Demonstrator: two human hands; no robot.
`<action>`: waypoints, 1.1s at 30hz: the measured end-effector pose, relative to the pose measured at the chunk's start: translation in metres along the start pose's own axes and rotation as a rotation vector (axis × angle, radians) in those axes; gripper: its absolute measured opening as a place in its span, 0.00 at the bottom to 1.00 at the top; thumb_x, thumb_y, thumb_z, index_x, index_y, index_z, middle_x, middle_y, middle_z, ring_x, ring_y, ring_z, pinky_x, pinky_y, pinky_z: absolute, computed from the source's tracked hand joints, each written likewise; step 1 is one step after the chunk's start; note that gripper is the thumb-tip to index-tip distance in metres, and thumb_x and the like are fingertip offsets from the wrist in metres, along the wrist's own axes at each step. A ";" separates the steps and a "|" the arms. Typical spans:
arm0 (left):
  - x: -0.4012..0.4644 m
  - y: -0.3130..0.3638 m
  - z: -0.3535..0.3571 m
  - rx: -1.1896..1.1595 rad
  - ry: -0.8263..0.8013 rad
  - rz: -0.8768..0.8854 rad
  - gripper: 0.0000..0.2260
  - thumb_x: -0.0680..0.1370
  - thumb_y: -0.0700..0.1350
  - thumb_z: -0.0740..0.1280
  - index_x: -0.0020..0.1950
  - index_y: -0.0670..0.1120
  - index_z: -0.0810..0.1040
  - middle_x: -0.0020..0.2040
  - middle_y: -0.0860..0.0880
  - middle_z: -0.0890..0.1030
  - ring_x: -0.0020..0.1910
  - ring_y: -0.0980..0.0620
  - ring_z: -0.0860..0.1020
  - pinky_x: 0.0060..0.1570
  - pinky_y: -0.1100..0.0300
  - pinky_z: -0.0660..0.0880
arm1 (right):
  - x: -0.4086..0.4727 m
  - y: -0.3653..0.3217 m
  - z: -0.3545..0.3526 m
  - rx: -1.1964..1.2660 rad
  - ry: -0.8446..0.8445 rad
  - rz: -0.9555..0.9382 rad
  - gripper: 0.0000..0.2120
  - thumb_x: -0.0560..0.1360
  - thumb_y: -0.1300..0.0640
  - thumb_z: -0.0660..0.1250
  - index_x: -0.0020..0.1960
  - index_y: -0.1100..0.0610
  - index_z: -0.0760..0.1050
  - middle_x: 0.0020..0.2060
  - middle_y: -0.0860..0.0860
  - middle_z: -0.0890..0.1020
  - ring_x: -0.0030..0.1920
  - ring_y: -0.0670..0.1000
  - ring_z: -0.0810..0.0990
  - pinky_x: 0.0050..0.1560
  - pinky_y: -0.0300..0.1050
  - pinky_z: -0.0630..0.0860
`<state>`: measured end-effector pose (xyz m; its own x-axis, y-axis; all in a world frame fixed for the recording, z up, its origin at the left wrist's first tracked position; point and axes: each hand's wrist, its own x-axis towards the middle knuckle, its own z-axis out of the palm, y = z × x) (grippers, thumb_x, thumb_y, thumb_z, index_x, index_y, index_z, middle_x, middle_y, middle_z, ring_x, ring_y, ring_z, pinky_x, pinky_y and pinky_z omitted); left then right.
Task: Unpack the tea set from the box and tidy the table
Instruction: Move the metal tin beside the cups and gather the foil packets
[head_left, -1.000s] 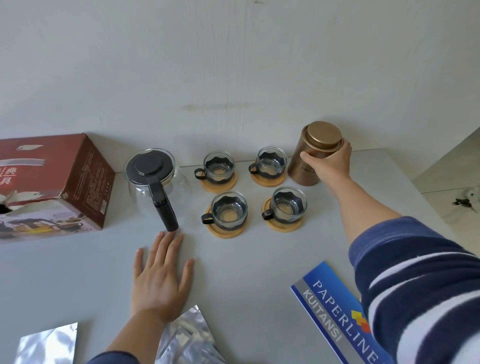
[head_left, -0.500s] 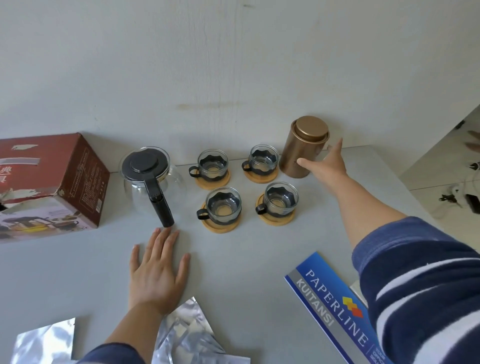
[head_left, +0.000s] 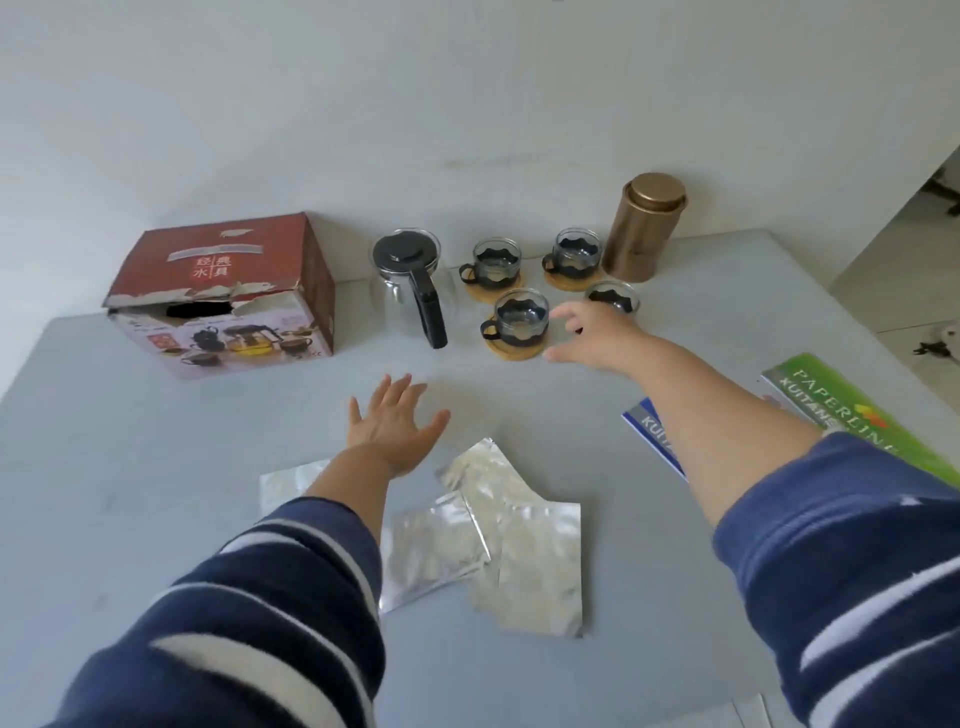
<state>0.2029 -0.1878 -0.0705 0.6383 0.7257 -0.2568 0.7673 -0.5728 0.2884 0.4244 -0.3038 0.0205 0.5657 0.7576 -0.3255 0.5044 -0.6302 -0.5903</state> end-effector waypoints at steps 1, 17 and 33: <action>-0.012 -0.009 0.000 0.006 0.002 -0.018 0.28 0.79 0.63 0.51 0.77 0.54 0.57 0.80 0.54 0.50 0.79 0.52 0.43 0.76 0.42 0.40 | -0.009 -0.005 0.014 -0.032 -0.076 0.026 0.33 0.71 0.53 0.74 0.73 0.51 0.65 0.69 0.55 0.71 0.61 0.54 0.76 0.54 0.45 0.76; -0.173 -0.112 0.048 0.130 -0.027 -0.477 0.43 0.69 0.76 0.45 0.78 0.57 0.39 0.79 0.53 0.46 0.76 0.44 0.51 0.67 0.40 0.59 | -0.130 -0.013 0.185 -0.344 -0.018 0.458 0.61 0.61 0.27 0.68 0.77 0.46 0.32 0.74 0.54 0.52 0.72 0.60 0.55 0.64 0.62 0.66; -0.168 -0.096 0.029 -0.171 0.051 -0.583 0.42 0.64 0.65 0.75 0.69 0.44 0.65 0.64 0.45 0.68 0.66 0.43 0.64 0.54 0.48 0.72 | -0.148 -0.030 0.209 0.128 0.042 0.363 0.29 0.67 0.53 0.77 0.64 0.59 0.72 0.60 0.54 0.80 0.60 0.56 0.79 0.48 0.42 0.71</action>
<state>0.0238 -0.2654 -0.0817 0.1088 0.9213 -0.3735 0.9658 -0.0090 0.2590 0.1888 -0.3616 -0.0679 0.7201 0.4795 -0.5014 0.1818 -0.8279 -0.5306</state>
